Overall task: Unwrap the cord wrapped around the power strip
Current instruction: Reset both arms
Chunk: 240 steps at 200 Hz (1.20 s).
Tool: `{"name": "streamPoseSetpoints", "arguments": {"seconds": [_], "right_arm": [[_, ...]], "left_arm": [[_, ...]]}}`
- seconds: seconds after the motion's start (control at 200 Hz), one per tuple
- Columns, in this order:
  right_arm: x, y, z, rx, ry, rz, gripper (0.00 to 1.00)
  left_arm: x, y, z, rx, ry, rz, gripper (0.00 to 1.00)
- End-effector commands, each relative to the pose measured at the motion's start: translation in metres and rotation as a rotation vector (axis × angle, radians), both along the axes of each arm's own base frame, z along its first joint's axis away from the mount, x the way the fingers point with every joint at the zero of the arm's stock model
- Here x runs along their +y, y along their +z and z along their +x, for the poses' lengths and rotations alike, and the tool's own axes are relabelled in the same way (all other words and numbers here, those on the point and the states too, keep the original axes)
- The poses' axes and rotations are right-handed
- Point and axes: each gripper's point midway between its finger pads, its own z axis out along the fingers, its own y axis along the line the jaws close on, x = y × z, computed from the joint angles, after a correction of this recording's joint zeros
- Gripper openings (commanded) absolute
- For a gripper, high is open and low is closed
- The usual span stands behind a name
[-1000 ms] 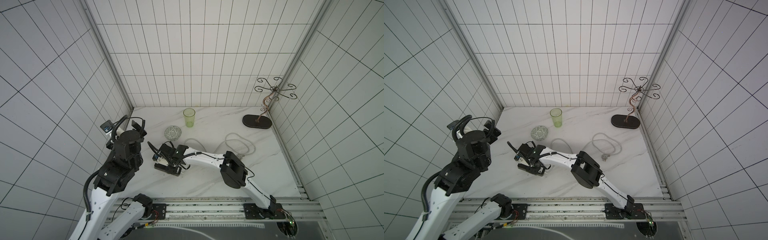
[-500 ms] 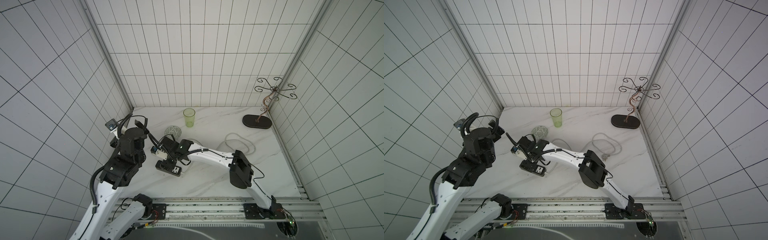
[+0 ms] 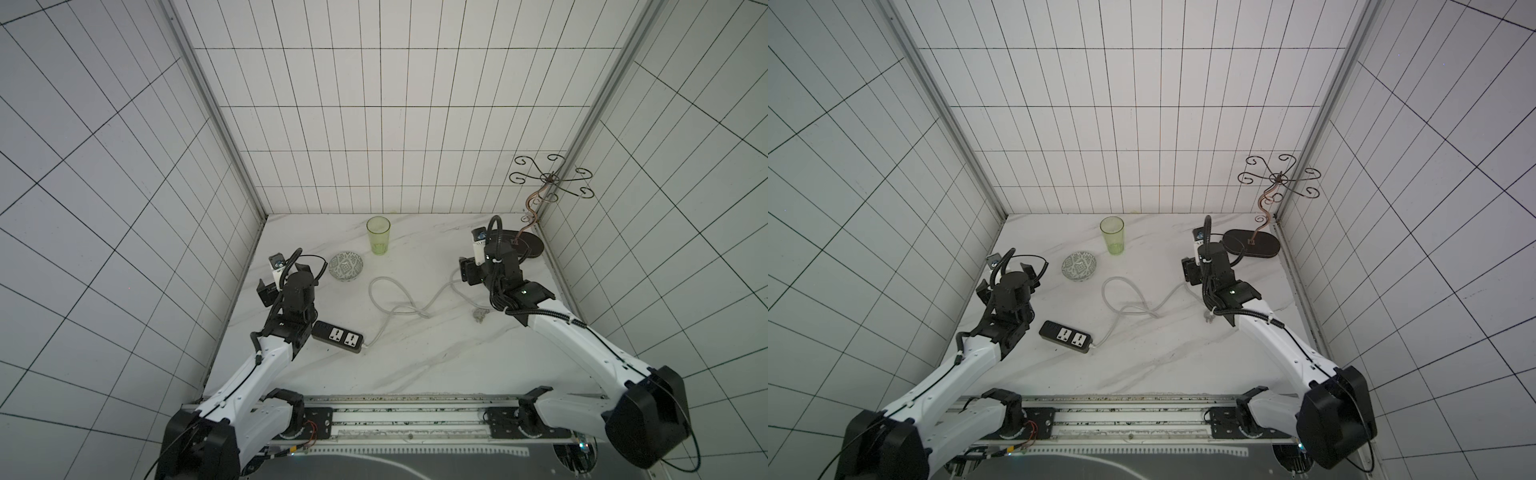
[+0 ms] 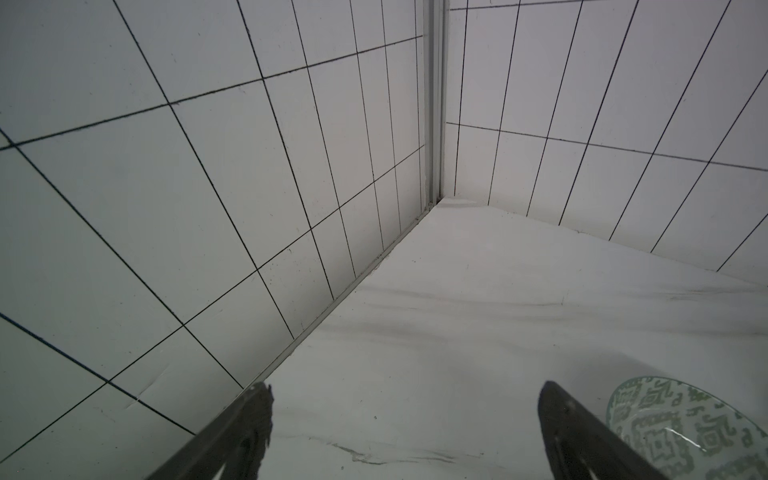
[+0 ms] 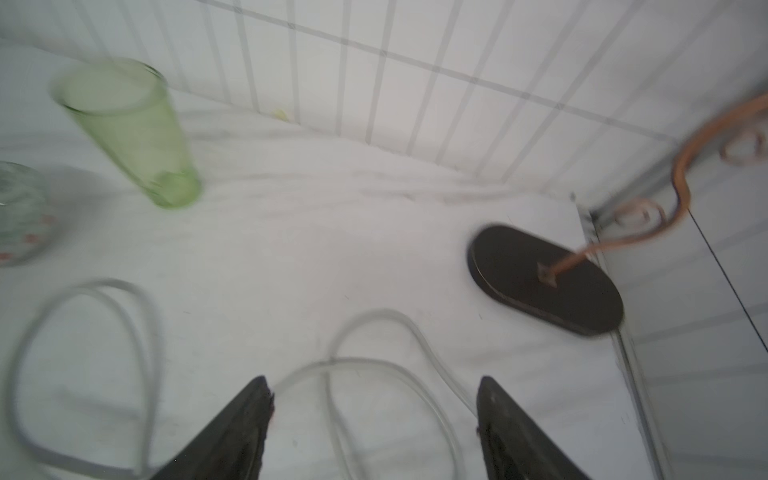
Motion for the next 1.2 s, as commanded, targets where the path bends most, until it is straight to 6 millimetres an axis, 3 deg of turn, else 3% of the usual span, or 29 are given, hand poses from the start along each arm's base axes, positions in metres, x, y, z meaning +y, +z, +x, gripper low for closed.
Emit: {"name": "streamPoseSetpoints", "arguments": {"seconds": [0.0,0.075,0.145,0.255,0.34,0.505,0.61,0.68,0.73,0.85,1.014,1.109,1.194], "right_arm": [[-0.071,0.002,0.006,-0.202,-0.209,0.075,0.77],[-0.099,-0.018,0.005,-0.235,-0.251,0.093,0.78],[-0.105,-0.034,0.009,-0.259,-0.218,0.137,0.79],[-0.101,-0.051,0.012,-0.303,-0.153,0.149,0.79],[-0.092,-0.047,0.007,-0.392,-0.087,0.127,0.80],[-0.083,-0.070,0.008,-0.371,-0.016,0.131,0.81],[-0.094,-0.075,0.007,-0.362,-0.051,0.168,0.82],[-0.095,-0.071,0.006,-0.393,-0.053,0.166,0.90],[-0.095,-0.074,0.007,-0.374,-0.053,0.164,0.99],[-0.095,-0.072,0.006,-0.385,-0.053,0.163,0.99],[-0.095,-0.072,0.005,-0.385,-0.054,0.162,1.00],[-0.094,-0.073,0.005,-0.383,-0.053,0.163,0.99],[-0.095,-0.072,0.006,-0.384,-0.053,0.161,0.99]], "left_arm": [[-0.003,0.009,0.022,-0.054,-0.085,0.049,0.98],[-0.002,-0.014,0.027,-0.014,-0.112,0.040,0.97],[-0.003,-0.028,0.030,-0.024,-0.133,0.030,0.97],[-0.008,-0.043,0.034,-0.059,-0.176,0.031,0.97],[-0.016,-0.052,0.041,-0.076,-0.238,0.049,0.98],[-0.026,-0.053,0.047,-0.045,-0.301,0.055,0.97],[-0.041,-0.047,0.035,-0.099,-0.404,0.071,0.97],[-0.048,-0.045,0.028,-0.133,-0.452,0.062,0.97],[-0.055,-0.044,0.031,-0.136,-0.488,0.057,0.97],[-0.064,-0.044,0.041,-0.153,-0.530,0.031,0.97],[-0.063,-0.069,0.053,-0.124,-0.512,0.020,0.97],[-0.065,-0.071,0.062,-0.130,-0.508,0.038,0.98],[-0.053,-0.072,0.061,-0.137,-0.434,0.023,0.98]]}}
